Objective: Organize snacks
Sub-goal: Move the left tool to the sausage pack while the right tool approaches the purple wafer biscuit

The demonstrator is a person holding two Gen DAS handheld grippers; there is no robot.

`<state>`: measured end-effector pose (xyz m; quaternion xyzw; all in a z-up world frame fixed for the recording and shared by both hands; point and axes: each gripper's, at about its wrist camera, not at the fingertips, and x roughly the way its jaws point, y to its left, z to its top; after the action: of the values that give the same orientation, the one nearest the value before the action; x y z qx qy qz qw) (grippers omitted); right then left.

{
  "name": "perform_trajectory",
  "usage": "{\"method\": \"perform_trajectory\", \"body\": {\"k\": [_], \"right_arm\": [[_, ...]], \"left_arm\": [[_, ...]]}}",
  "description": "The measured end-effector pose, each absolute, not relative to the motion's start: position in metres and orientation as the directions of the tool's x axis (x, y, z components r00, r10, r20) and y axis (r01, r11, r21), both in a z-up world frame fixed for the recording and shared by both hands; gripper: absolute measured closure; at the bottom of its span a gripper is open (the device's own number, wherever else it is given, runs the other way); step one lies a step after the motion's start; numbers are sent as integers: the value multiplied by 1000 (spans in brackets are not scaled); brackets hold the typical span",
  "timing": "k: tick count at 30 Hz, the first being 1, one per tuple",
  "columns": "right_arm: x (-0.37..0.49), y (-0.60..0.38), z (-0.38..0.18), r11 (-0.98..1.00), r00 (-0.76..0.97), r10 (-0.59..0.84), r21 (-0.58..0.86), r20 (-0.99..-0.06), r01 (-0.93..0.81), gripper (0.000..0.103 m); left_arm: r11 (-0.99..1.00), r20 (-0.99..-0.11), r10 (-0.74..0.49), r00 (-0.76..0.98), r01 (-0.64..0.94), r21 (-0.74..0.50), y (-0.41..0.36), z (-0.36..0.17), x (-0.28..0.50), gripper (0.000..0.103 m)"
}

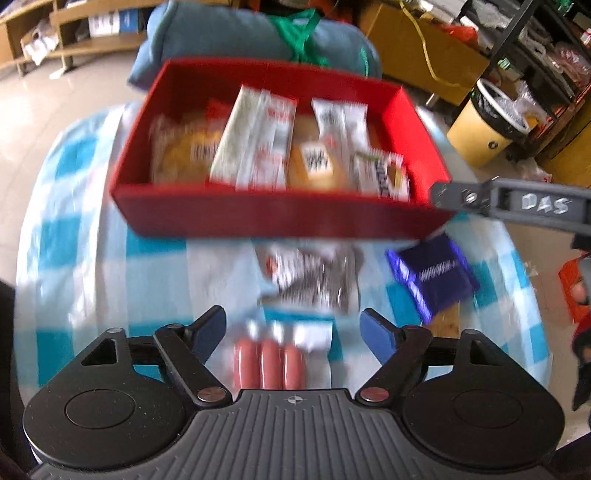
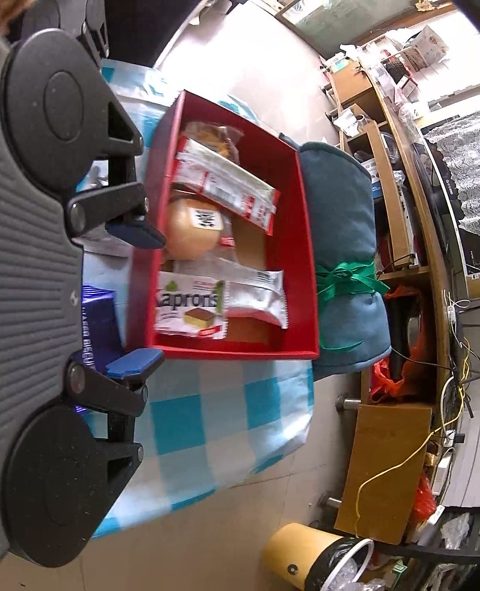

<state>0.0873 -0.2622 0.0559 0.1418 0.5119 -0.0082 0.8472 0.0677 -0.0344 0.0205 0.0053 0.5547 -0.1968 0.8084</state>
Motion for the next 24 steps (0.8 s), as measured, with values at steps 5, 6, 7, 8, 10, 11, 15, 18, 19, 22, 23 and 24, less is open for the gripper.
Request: {"method": "perform_trajectory", "body": {"k": [5,6,7,8,10,11,15,18,19,22,23,24], "right_arm": [[73,-264,55,959,469,137,235,-873,158,48],[71,-265,54,959,466,139,236,-874,157,48],[69,-266,53,959,462,140,236,-876,156,47],[67,-267,53,959,460,140,235,-877,156,47],[66,-269,50,960,450,141,233,-882,156,43],[66,-270,48,959,446,142,234,-884,158,43],[64,-270,45,961,433,144,230,-890,153,43],[63,-272,44,961,429,143,229,-892,155,43],[63,-272,43,961,428,142,228,-893,158,43],[63,-274,42,960,424,139,227,-895,165,43],[63,-275,42,959,423,139,228,-895,166,43],[64,-274,41,960,422,140,228,-896,165,43]], "left_arm": [[935,-926,-257,276,312,-167,-42,-3,58,17],[937,-929,-248,275,310,-159,-43,-6,56,17],[940,-931,-242,273,305,-155,-44,-9,55,17],[942,-933,-237,271,297,-153,-44,-11,55,16],[947,-937,-227,266,283,-150,-44,-17,54,14],[949,-938,-222,265,281,-145,-44,-19,53,13],[949,-943,-187,276,299,-101,-50,-26,51,6],[955,-946,-173,275,282,-93,-47,-27,52,6],[957,-946,-183,268,270,-108,-45,-26,54,6],[960,-943,-217,251,230,-160,-34,-22,58,6],[961,-943,-219,249,223,-164,-32,-22,58,6],[962,-943,-217,252,217,-164,-31,-22,58,6]]}}
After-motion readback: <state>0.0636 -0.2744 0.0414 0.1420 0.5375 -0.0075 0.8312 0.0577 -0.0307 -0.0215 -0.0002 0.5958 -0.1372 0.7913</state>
